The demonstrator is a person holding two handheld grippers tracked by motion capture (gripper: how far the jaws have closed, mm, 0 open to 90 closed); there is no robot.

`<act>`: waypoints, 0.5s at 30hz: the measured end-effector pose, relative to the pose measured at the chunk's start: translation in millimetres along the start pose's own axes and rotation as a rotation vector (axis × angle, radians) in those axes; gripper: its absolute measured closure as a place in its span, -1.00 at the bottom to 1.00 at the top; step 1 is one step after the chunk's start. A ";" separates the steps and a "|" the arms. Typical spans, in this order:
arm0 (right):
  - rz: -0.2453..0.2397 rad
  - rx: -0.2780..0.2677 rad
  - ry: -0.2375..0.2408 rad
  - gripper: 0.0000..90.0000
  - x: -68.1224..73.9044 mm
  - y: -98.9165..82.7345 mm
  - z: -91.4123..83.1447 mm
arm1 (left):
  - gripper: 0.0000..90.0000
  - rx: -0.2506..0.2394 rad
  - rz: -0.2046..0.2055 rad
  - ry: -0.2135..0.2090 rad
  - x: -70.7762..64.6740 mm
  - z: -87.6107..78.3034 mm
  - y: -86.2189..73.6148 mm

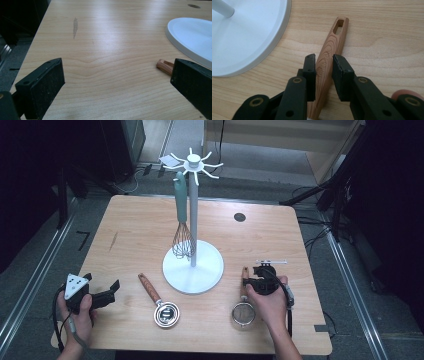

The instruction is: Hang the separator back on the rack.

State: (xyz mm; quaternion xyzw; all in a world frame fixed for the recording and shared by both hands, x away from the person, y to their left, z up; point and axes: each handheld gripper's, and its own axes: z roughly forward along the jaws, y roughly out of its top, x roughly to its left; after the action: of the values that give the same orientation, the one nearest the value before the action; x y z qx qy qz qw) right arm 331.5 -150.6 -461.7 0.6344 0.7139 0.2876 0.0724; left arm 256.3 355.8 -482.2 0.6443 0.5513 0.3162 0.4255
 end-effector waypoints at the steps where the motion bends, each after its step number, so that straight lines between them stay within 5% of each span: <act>1: -0.001 0.002 -0.001 0.62 0.0 0.1 0.5 | -1.00 -0.001 -0.001 0.000 0.0 0.0 0.0; 15: -0.002 0.055 -0.024 0.45 0.3 -0.9 7.9 | -1.00 0.001 0.002 0.000 0.1 0.0 0.1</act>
State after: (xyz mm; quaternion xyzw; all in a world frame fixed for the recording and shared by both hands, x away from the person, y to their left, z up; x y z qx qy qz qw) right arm 334.3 -147.9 -468.6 0.6390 0.7210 0.2601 0.0639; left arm 256.4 355.9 -482.2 0.6450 0.5510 0.3160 0.4248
